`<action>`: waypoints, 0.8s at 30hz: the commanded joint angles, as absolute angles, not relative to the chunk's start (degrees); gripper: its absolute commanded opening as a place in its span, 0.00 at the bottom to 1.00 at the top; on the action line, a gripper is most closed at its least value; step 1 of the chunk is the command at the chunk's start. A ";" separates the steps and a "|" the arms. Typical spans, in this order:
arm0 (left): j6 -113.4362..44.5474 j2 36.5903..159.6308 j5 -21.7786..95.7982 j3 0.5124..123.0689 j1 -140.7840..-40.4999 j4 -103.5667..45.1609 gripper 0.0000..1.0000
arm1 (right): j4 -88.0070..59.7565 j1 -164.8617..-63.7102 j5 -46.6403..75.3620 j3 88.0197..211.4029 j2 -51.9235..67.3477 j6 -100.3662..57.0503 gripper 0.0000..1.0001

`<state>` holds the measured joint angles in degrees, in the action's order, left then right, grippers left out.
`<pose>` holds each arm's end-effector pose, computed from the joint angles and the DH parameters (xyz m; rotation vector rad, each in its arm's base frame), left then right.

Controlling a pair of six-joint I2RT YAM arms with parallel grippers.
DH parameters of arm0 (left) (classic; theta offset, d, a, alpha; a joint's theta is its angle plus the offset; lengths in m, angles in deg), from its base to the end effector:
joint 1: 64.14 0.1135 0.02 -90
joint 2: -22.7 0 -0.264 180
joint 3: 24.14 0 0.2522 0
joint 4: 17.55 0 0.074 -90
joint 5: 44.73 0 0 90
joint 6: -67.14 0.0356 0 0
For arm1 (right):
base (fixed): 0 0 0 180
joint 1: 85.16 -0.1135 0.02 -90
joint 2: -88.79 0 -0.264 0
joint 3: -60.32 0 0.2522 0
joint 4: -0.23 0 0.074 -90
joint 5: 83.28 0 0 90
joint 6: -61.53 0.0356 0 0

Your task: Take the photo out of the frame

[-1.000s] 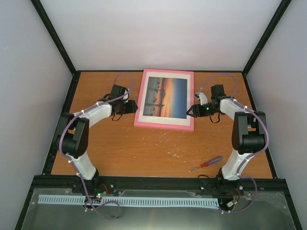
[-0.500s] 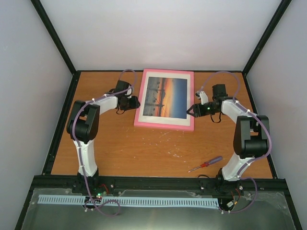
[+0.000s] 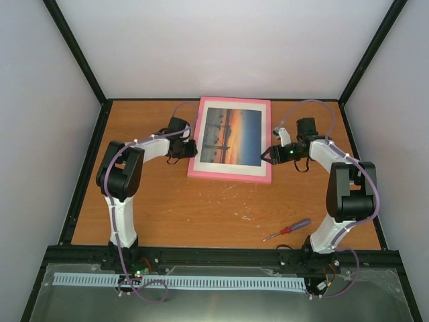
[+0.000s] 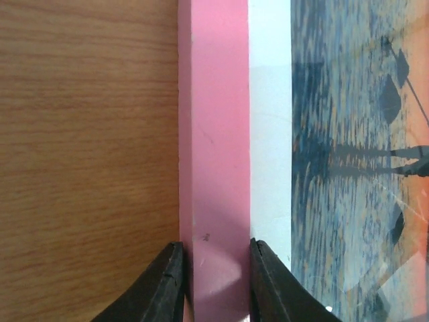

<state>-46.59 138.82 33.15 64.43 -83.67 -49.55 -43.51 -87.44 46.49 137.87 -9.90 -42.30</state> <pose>0.3886 -0.1458 0.1401 -0.0208 2.6757 -0.5323 0.3370 0.0362 0.1917 -0.5533 2.4630 0.8491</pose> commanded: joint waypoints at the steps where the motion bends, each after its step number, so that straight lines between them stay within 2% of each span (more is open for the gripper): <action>1: -47.37 135.87 34.59 58.52 -84.96 -49.50 0.18 | -43.24 -87.71 47.84 137.15 -6.44 -45.11 0.61; 5: -49.44 129.70 34.49 49.20 -86.31 -46.58 0.05 | -44.36 -87.71 51.08 136.73 -1.66 -49.18 0.63; 9: -53.61 122.57 33.02 39.26 -87.52 -43.79 0.02 | -48.27 -89.37 52.03 136.64 3.55 -54.75 0.63; 14: -60.51 112.95 30.76 28.72 -88.17 -40.98 0.01 | -50.57 -102.67 41.29 130.38 12.13 -63.80 0.58; 19: -62.35 106.49 31.75 24.77 -88.49 -38.42 0.01 | -47.70 -115.17 31.23 122.15 17.71 -68.59 0.57; 21: -61.38 106.21 32.65 25.40 -88.47 -39.37 0.06 | -47.42 -117.10 29.64 121.05 17.23 -69.37 0.57; 24: -59.18 106.11 33.37 27.53 -88.40 -42.03 0.34 | -48.76 -120.51 26.05 120.25 15.09 -71.66 0.54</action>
